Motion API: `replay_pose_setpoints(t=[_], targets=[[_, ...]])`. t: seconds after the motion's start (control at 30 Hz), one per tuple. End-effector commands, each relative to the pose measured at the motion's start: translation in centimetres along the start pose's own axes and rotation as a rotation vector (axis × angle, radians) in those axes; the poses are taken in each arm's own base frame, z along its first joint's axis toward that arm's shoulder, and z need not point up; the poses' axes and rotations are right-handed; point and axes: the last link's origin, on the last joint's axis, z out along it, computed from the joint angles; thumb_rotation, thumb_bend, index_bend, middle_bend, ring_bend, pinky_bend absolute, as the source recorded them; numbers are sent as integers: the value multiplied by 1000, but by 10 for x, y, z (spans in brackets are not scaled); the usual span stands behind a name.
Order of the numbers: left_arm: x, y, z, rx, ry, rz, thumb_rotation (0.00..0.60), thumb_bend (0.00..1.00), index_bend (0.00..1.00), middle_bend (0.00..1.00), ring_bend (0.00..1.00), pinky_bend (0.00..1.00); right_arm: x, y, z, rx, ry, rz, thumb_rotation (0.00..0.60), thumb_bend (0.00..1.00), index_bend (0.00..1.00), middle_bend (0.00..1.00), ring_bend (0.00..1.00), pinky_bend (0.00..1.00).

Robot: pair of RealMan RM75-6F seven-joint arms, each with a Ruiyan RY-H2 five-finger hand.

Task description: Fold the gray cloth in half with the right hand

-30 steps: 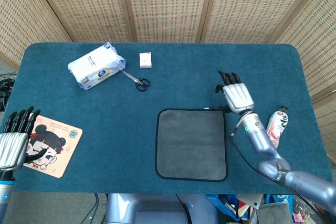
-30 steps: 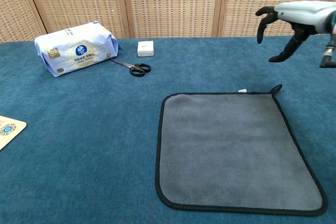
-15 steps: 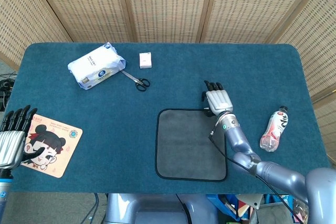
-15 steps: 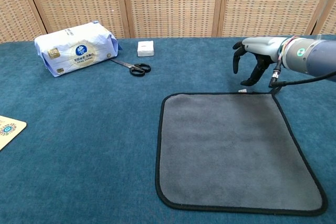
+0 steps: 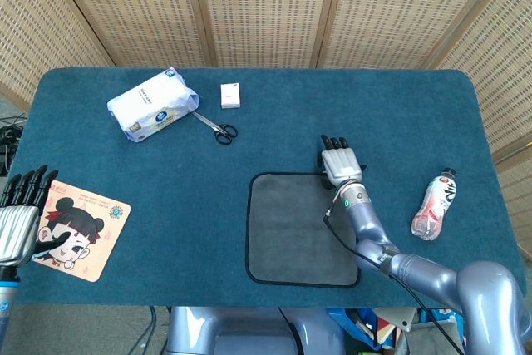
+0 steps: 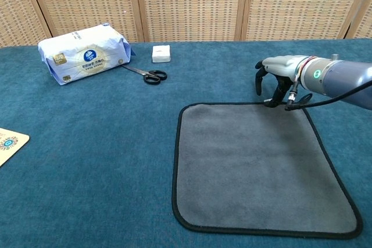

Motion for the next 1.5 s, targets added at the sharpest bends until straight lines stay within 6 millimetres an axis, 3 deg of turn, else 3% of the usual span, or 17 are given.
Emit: replay_pose_setpoints(t=[0.03, 0.53, 0.83, 1.17, 1.5], targets=[[0, 0, 0, 0, 1, -1, 600, 97, 0, 0, 0, 0, -2, -1, 3, -7, -9, -12, 600, 394, 431, 0, 0, 0], [0, 0, -1, -1, -13, -4, 600, 98, 0, 0, 0, 0, -10, -4, 5, -19, -46, -60, 600, 464, 440, 0, 0, 0], [1, -1, -1, 0, -10, -7, 600, 97, 0, 0, 0, 0, -10, -9, 3, -10, -63, -62, 600, 480, 553, 0, 0, 0], [1, 0, -1, -2, -12, -9, 600, 97, 0, 0, 0, 0, -9, -13, -1, 15, -55, -69, 600, 529, 584, 0, 0, 0], [1, 1, -1, -8, -14, -11, 600, 97, 0, 0, 0, 0, -6, -12, -19, 90, -44, -76, 600, 588, 597, 0, 0, 0]])
